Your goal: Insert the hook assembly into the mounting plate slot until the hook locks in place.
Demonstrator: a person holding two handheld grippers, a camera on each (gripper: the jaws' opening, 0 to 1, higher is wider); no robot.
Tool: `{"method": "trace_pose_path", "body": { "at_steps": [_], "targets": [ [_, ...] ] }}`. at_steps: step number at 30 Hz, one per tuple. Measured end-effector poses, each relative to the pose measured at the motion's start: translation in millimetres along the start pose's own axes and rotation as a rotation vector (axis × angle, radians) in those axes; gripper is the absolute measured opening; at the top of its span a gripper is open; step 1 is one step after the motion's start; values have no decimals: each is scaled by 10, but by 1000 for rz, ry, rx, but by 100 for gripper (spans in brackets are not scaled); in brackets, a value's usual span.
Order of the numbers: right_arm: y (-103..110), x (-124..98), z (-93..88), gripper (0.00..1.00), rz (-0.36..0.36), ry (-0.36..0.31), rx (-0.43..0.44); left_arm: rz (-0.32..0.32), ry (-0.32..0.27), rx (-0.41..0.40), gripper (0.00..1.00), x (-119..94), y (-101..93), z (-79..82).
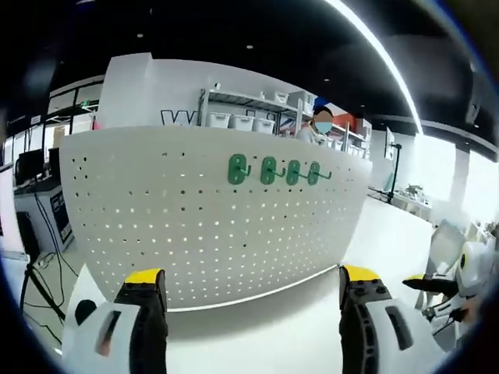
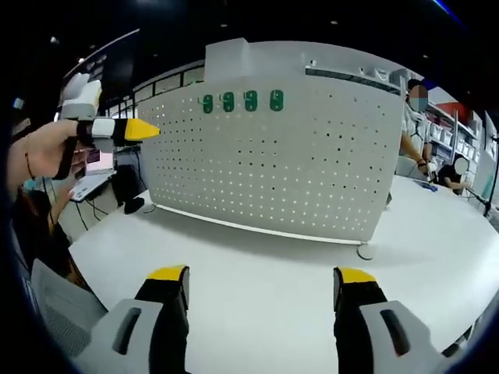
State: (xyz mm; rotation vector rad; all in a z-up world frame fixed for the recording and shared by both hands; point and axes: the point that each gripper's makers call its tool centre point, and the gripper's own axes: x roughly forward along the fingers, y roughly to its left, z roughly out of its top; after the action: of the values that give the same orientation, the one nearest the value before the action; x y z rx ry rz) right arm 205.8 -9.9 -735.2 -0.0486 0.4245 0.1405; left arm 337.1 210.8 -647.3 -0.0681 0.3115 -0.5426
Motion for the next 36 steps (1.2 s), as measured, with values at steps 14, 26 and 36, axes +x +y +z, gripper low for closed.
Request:
{"method": "trace_pose_path", "body": {
  "at_steps": [14, 26, 36],
  "targets": [
    [40, -55, -54, 76, -5, 10, 3, -82, 77, -70, 100, -390, -118, -508],
    [97, -96, -138, 79, 0, 31, 2, -142, 121, -87, 100, -610, -198, -807],
    [143, -122, -215, 78, 3, 51, 0, -158, 160, -135, 100, -776, -243, -1052]
  ]
}}
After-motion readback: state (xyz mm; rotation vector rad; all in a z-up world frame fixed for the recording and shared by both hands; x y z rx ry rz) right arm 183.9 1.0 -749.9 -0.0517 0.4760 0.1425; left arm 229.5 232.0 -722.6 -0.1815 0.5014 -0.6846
